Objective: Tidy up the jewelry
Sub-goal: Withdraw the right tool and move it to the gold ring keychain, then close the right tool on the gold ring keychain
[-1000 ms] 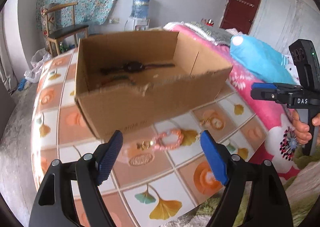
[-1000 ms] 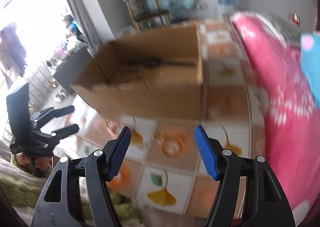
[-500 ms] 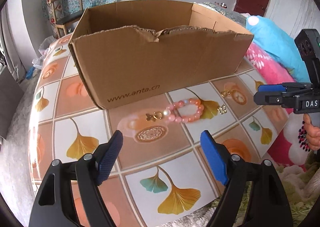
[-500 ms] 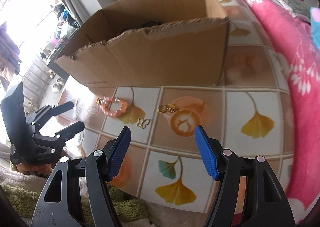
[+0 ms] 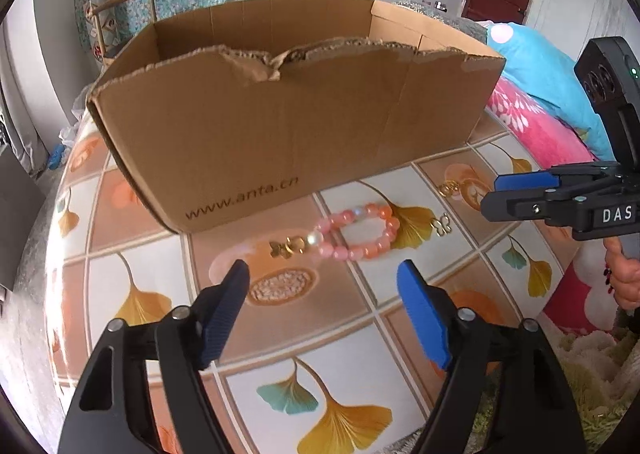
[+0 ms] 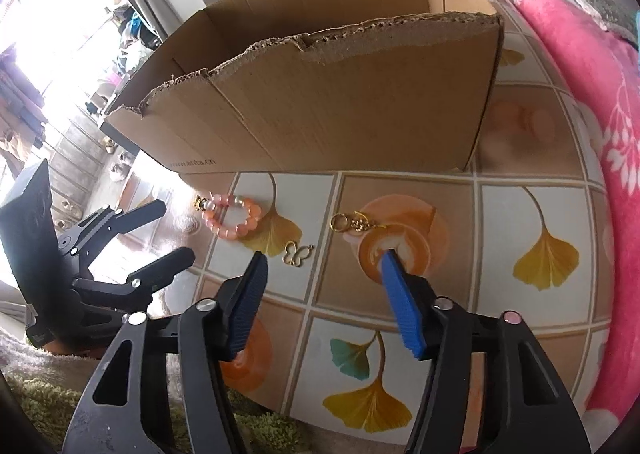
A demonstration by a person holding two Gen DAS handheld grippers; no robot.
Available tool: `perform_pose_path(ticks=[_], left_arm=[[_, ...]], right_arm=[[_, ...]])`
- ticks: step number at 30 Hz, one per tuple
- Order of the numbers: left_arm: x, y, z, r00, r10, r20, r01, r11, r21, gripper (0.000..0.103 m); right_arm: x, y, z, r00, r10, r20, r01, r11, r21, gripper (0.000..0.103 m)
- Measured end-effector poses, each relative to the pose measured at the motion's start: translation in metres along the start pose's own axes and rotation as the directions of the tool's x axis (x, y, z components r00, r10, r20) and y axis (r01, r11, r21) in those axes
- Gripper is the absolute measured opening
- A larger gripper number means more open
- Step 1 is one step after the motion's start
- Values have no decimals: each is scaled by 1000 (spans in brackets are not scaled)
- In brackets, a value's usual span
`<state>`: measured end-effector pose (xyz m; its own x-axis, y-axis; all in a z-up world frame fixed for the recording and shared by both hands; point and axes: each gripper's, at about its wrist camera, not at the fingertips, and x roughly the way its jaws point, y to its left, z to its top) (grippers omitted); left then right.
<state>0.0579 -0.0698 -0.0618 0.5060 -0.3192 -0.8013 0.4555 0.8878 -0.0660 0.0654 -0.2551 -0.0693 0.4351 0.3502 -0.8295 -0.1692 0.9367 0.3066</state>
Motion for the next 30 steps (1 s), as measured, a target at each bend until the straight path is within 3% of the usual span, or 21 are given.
perform_pose_path(ticks=[7, 14, 30], left_arm=[[5, 5, 8, 1000, -3, 5, 3, 1000, 27, 41], [18, 10, 10, 999, -19, -34, 20, 999, 39, 15], [31, 11, 20, 998, -20, -54, 24, 997, 76, 12]], right_arm=[[12, 2, 9, 1000, 28, -13, -28, 1000, 13, 37], [18, 2, 14, 999, 37, -24, -36, 999, 15, 37], [31, 1, 16, 998, 47, -33, -46, 998, 33, 37]])
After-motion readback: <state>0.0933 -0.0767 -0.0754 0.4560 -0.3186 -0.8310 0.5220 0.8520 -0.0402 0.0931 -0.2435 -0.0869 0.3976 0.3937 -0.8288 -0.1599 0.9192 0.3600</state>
